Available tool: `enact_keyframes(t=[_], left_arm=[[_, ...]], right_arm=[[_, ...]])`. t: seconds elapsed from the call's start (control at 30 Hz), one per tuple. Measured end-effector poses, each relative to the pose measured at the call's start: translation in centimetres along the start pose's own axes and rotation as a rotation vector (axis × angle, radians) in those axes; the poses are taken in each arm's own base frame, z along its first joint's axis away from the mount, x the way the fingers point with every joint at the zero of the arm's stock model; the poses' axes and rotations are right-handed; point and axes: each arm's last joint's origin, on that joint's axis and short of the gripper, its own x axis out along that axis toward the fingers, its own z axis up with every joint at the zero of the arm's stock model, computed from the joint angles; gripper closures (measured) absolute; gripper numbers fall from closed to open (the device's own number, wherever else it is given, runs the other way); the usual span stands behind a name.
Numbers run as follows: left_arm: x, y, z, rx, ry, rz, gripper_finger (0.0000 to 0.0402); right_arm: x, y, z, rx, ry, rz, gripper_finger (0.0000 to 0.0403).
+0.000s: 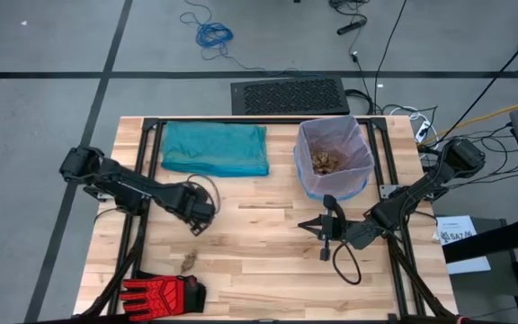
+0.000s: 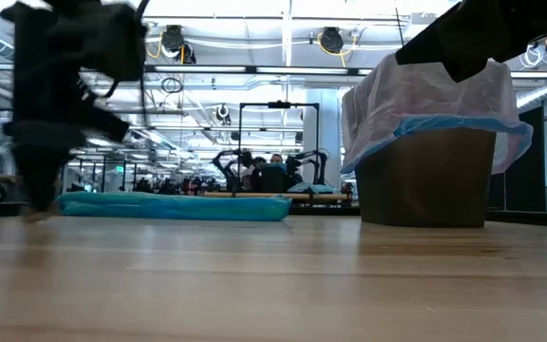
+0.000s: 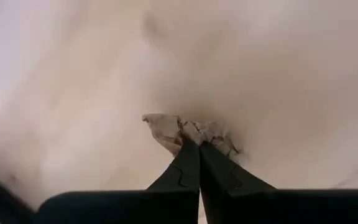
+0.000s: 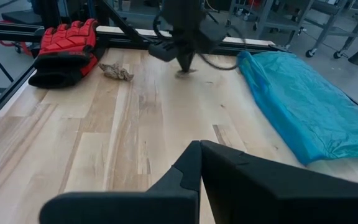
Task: Place trash/remove bag and relplace
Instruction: Put the brown napkin into the trash bin
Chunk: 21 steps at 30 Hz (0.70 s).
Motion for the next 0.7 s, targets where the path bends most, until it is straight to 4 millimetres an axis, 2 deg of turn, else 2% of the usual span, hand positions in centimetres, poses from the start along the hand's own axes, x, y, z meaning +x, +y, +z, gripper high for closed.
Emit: enact_keyframes(t=[0.13,0.27,0.5,0.7], left_arm=[[-2.1,-0.6,2.0,0.03,-0.132,-0.002,0.04],[-4.7,-1.1,4.9,0.021,-0.317,-0.042,0.0401],[-10.6,-2.6,11.0,0.096,-0.812,-0.309,0.0401],[-15.2,-1.6,15.1,0.184,-1.15,-0.559,0.0401]], right_arm=[[0.0,0.0,0.0,-0.002,-0.001,-0.001,0.0403],[0.0,0.0,0.0,-0.005,0.0,-0.001,0.0403],[0.0,0.0,0.0,-0.011,0.001,-0.001,0.0403],[0.0,0.0,0.0,-0.014,0.003,-0.001,0.0403]])
